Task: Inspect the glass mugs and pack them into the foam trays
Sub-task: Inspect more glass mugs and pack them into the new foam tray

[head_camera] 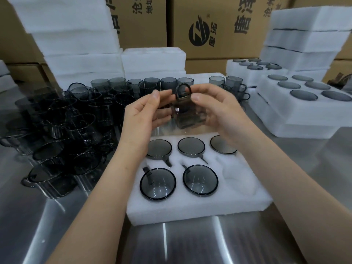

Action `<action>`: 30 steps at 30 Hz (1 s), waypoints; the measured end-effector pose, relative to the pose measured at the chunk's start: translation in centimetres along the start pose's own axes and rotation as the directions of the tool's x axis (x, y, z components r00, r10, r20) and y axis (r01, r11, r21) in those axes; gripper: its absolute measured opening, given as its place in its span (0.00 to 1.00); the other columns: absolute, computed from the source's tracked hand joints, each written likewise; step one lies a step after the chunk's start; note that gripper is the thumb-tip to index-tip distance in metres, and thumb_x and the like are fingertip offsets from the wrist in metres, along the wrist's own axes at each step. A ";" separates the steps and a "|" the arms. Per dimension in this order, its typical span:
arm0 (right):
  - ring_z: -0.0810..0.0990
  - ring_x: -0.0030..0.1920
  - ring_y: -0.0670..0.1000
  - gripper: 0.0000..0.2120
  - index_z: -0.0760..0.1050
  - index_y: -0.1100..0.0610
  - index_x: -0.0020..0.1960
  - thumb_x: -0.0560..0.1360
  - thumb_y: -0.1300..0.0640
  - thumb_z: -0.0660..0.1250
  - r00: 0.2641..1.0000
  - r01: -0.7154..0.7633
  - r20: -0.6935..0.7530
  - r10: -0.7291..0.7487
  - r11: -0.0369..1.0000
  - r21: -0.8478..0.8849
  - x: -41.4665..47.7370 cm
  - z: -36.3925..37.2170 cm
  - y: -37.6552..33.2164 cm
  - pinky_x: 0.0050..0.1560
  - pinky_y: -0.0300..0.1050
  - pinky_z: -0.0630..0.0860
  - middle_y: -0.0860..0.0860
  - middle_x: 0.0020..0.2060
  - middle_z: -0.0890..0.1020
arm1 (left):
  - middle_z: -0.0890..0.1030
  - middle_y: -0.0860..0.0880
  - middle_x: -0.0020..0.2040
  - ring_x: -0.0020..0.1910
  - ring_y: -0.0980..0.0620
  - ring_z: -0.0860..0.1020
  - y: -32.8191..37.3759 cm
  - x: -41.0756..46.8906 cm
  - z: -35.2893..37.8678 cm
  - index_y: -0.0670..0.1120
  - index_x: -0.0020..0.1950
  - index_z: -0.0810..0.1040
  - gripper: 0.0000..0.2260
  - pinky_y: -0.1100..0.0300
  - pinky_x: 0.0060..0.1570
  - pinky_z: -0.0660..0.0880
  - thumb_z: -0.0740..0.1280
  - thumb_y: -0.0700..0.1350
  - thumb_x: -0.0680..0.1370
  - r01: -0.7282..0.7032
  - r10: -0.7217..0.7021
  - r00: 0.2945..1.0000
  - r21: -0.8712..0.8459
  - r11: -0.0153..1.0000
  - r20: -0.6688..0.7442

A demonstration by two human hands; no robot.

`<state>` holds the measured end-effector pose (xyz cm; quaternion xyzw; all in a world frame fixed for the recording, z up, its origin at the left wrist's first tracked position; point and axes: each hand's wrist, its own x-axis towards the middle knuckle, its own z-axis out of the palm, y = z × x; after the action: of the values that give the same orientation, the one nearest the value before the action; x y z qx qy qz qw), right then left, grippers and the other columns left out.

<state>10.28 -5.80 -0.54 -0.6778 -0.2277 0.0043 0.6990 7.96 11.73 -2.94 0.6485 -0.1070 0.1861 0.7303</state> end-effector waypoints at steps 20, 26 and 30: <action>0.76 0.38 0.44 0.08 0.78 0.40 0.42 0.70 0.42 0.61 0.988 -0.149 -0.126 0.087 0.355 -0.923 -9.8 -1.2 -3.3 0.38 0.46 0.72 0.42 0.35 0.79 | 0.86 0.49 0.45 0.39 0.51 0.83 -0.1 0.0 0.1 0.48 0.47 0.83 0.14 0.57 0.44 0.79 0.59 0.46 0.84 0.053 -0.044 0.998 0.209 0.977 -0.045; 0.73 0.47 0.54 0.19 0.81 0.54 0.47 0.77 0.43 0.57 0.998 0.022 0.002 -0.069 0.293 -0.956 -11.0 -0.5 -0.7 0.49 0.54 0.72 0.50 0.45 0.74 | 0.86 0.48 0.44 0.38 0.51 0.83 -0.1 -0.1 0.2 0.47 0.46 0.83 0.14 0.56 0.44 0.79 0.60 0.45 0.83 0.060 -0.052 0.998 0.236 0.970 -0.038; 0.66 0.69 0.50 0.29 0.78 0.54 0.60 0.78 0.38 0.47 0.998 0.068 0.069 -0.002 0.259 -0.963 -12.7 -0.6 0.4 0.66 0.46 0.59 0.52 0.67 0.73 | 0.86 0.48 0.44 0.38 0.51 0.83 0.0 -0.2 0.3 0.46 0.47 0.83 0.13 0.55 0.45 0.79 0.60 0.45 0.83 0.055 -0.049 0.998 0.239 0.969 -0.033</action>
<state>-0.78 -10.34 -4.89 -0.9575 -0.2169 -0.1324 0.1362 7.84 11.41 -2.94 0.7321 -0.0570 0.1872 0.6525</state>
